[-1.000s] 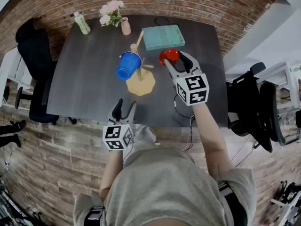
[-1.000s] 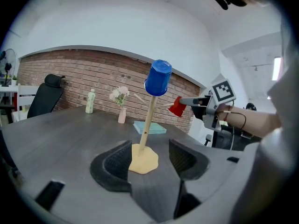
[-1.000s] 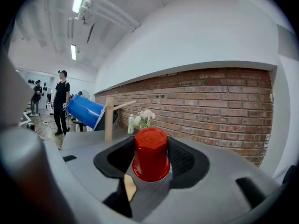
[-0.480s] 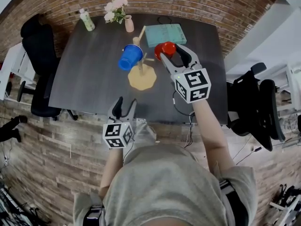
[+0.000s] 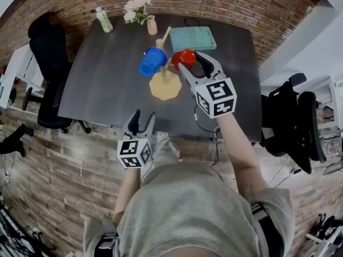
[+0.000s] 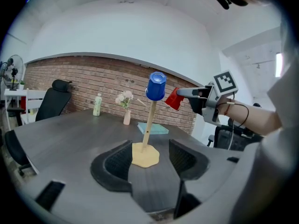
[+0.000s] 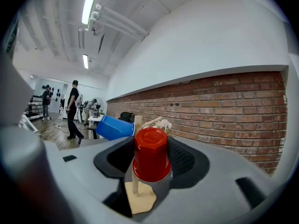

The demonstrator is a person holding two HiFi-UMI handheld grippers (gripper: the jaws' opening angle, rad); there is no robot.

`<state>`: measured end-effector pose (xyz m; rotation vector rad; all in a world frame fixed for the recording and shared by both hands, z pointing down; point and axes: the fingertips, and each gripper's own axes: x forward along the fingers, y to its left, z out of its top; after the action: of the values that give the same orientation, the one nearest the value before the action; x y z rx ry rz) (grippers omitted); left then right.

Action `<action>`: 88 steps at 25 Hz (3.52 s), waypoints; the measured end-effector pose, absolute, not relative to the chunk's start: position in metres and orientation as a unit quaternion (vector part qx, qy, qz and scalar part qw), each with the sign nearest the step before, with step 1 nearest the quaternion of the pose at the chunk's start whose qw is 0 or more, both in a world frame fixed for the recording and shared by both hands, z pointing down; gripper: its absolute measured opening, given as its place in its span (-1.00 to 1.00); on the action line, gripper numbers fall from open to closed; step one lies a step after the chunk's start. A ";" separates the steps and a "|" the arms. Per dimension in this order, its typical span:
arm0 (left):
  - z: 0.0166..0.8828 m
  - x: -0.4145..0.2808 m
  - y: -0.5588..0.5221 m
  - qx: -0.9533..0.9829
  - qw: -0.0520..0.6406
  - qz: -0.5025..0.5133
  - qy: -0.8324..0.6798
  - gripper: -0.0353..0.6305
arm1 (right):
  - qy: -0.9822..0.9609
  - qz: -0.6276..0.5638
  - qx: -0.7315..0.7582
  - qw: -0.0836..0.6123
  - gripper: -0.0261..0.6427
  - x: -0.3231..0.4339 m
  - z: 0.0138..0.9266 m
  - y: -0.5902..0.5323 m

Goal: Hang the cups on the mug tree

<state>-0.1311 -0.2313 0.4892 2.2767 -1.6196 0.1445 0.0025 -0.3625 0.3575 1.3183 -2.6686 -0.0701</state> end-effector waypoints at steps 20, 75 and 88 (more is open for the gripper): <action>0.494 -0.133 -0.230 0.796 0.178 0.051 -0.577 -0.19 | -0.896 0.035 0.432 0.097 -0.25 -0.012 0.401 -0.371; 0.460 -0.082 -0.124 0.782 0.123 0.039 -0.610 -0.76 | -0.880 0.031 0.468 0.076 -0.91 0.071 0.428 -0.174; 0.453 -0.074 -0.110 0.782 0.117 0.033 -0.611 -0.86 | -0.885 0.029 0.460 0.059 -0.92 0.074 0.431 -0.148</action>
<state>-0.0741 -0.1101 0.4531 2.2899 -1.7893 0.0966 0.0739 -0.1484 0.4310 1.3937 -2.6823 0.0890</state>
